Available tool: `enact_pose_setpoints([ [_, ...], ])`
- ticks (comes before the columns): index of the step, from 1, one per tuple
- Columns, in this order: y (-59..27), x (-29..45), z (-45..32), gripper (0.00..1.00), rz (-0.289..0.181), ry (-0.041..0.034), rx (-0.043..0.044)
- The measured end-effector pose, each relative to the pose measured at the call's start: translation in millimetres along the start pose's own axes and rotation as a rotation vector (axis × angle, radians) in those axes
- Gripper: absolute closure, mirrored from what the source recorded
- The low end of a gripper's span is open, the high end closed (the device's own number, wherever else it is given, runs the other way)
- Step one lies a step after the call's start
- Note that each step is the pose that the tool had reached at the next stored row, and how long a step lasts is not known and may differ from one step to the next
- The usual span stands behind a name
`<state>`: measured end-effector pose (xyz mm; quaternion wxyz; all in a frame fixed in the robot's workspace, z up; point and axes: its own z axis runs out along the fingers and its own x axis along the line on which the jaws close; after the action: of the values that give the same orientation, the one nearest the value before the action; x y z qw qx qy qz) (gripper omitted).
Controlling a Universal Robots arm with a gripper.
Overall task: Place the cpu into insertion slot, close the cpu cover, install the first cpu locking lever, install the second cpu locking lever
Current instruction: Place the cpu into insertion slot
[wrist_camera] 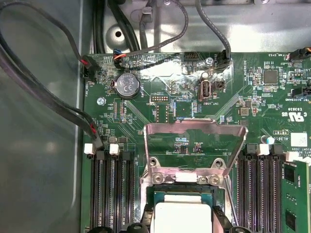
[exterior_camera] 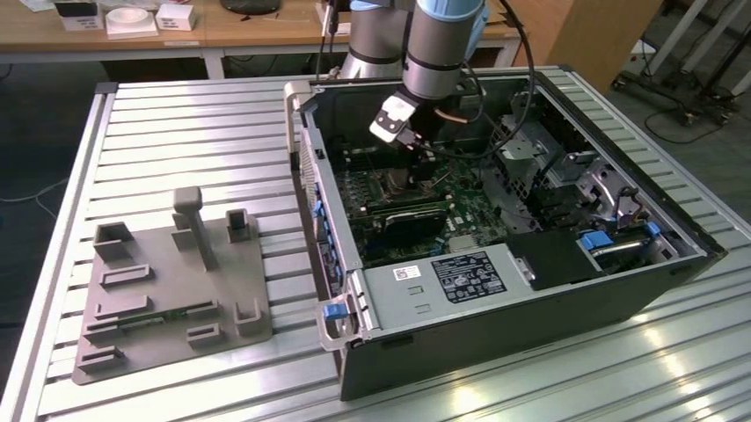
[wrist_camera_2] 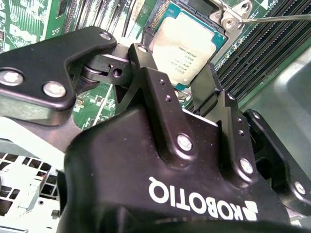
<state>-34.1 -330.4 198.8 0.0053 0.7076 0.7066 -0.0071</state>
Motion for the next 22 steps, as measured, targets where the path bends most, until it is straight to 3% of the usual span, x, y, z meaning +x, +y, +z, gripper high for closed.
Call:
enact_pose_setpoints([
  [22, 0.0, -3.9, 3.4, 0.46, 0.003, -0.0022, 0.0],
])
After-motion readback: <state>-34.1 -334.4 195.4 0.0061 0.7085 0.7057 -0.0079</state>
